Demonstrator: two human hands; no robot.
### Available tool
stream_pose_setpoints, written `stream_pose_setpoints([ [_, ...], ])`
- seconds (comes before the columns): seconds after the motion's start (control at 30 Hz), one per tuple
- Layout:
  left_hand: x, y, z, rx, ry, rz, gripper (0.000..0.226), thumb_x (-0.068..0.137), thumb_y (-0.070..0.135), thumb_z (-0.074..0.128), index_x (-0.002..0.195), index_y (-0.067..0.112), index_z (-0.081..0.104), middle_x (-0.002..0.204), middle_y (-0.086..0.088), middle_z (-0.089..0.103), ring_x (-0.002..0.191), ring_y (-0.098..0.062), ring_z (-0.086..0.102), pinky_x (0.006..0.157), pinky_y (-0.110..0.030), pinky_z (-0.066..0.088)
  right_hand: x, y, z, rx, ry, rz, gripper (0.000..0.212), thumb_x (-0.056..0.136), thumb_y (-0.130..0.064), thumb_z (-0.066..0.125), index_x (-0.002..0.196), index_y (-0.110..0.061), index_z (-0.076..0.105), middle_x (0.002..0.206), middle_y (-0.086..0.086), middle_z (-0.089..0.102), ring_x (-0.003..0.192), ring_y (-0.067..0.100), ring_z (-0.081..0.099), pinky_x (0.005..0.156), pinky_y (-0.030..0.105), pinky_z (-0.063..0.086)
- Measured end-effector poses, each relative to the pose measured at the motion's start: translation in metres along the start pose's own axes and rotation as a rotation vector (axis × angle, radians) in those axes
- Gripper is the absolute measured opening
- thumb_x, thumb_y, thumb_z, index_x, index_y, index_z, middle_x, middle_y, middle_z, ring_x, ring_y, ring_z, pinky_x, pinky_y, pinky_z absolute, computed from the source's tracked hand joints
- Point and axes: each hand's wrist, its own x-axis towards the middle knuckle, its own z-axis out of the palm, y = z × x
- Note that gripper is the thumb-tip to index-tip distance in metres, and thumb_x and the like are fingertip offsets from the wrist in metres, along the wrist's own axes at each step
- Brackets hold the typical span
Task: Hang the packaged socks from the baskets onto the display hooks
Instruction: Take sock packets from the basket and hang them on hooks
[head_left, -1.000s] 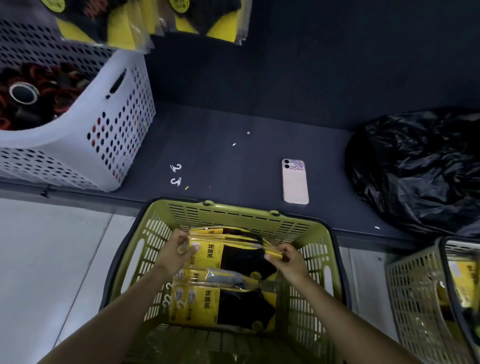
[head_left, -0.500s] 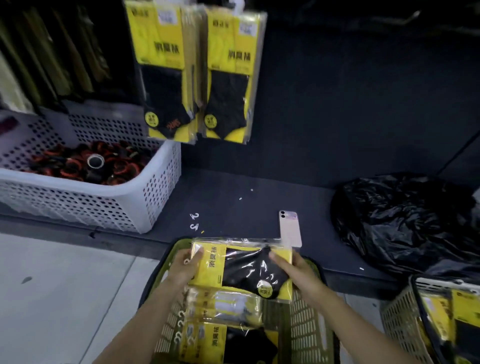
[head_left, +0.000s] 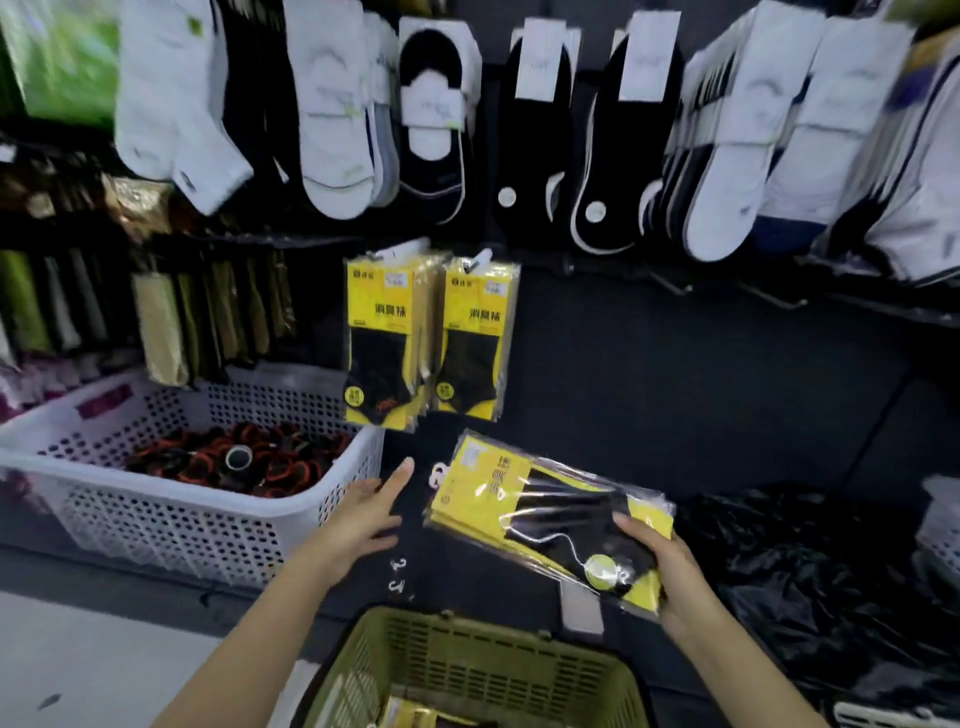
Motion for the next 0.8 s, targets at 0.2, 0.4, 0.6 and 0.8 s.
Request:
stream_pose_setpoints([
  [0.2, -0.018, 0.008, 0.075, -0.394, -0.340, 0.072, 0.068, 0.073, 0.046, 0.066, 0.131, 0.016, 0.049, 0.127, -0.005, 0.062, 0.109, -0.022, 0.063, 0.084, -0.033, 0.056, -0.005, -0.003, 0.050, 0.248, -0.083, -0.055, 0.052, 0.076, -0.023, 0.072, 0.126, -0.010, 0.059, 0.116, 0.017, 0.068, 0.107, 0.036, 0.065, 0.094, 0.050, 0.051],
  [0.4, -0.018, 0.016, 0.077, -0.381, -0.096, 0.320, 0.029, 0.090, 0.029, 0.059, 0.118, 0.024, 0.056, 0.109, 0.003, 0.071, 0.095, -0.012, 0.069, 0.070, -0.024, 0.055, -0.006, -0.004, 0.064, -0.122, -0.001, -0.199, 0.073, 0.074, -0.029, 0.078, 0.135, -0.025, 0.039, 0.133, 0.003, 0.055, 0.118, 0.024, 0.058, 0.101, 0.046, 0.046],
  [0.6, -0.024, 0.031, 0.056, -0.197, -0.039, 0.424, 0.048, 0.068, 0.049, 0.071, 0.113, 0.042, 0.056, 0.108, 0.021, 0.068, 0.101, -0.001, 0.064, 0.087, -0.029, 0.049, 0.009, -0.045, 0.096, -0.354, -0.112, -0.506, 0.048, 0.084, -0.026, 0.069, 0.128, -0.025, 0.050, 0.126, -0.006, 0.059, 0.109, 0.000, 0.059, 0.089, 0.015, 0.048],
  [0.8, -0.015, 0.046, 0.044, -0.112, 0.008, 0.464, 0.046, 0.066, 0.043, 0.077, 0.106, 0.036, 0.056, 0.094, 0.026, 0.070, 0.088, 0.007, 0.065, 0.066, -0.009, 0.049, 0.021, -0.066, 0.145, -0.271, -0.196, -0.566, 0.033, 0.082, -0.022, 0.071, 0.112, -0.013, 0.061, 0.102, 0.006, 0.072, 0.095, 0.018, 0.070, 0.084, 0.031, 0.056],
])
